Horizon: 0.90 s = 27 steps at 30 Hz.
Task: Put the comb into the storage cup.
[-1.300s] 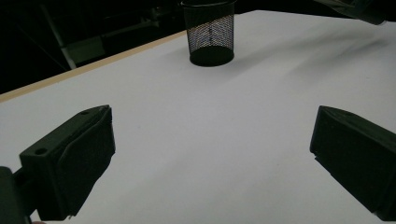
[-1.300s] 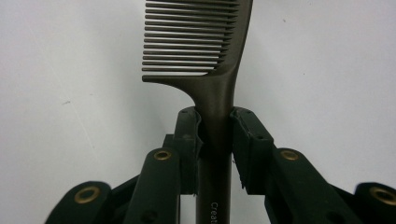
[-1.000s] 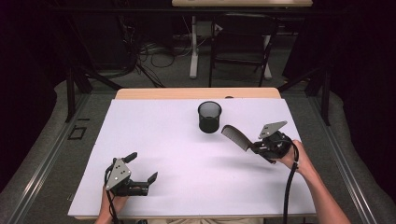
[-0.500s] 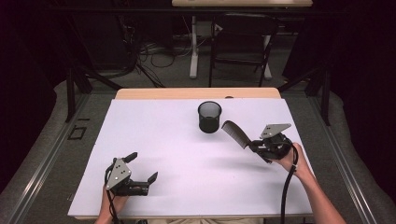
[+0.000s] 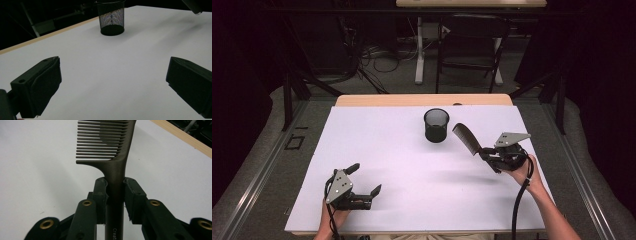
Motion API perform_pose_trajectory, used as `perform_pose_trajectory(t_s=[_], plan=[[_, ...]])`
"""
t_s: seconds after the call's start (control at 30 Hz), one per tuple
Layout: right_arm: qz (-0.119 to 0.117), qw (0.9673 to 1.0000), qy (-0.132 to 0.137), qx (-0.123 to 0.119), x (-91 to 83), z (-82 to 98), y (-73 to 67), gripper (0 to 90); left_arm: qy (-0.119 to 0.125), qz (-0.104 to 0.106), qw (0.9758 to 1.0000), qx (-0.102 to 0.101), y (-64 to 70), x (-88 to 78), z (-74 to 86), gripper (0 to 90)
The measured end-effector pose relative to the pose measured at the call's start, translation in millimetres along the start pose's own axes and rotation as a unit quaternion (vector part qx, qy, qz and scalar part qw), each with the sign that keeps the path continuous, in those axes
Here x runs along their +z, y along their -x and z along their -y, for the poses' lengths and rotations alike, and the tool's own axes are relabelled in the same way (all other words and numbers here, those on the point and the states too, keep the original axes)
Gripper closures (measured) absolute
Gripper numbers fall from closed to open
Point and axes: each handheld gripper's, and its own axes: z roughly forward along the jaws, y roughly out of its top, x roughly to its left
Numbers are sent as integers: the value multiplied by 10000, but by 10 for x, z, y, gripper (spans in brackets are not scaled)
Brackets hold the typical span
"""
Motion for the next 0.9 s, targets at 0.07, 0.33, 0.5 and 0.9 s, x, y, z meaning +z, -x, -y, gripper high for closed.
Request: perform_pose_trajectory(t_s=[0.07,0.33,0.5,0.9], plan=[[33,10000,48,42,5,-1,-5,729,6,-10,10000,9,2,-3,-2,0],[78,9999,112,100,11,-17,-21,729,23,-19,10000,6,7,-4,-6,0],[126,9997,156,115,15,-29,-27,729,31,-21,10000,21,9,-10,-6,0],[180,9993,257,185,17,-24,-14,729,17,-14,10000,-3,9,-1,-6,0]])
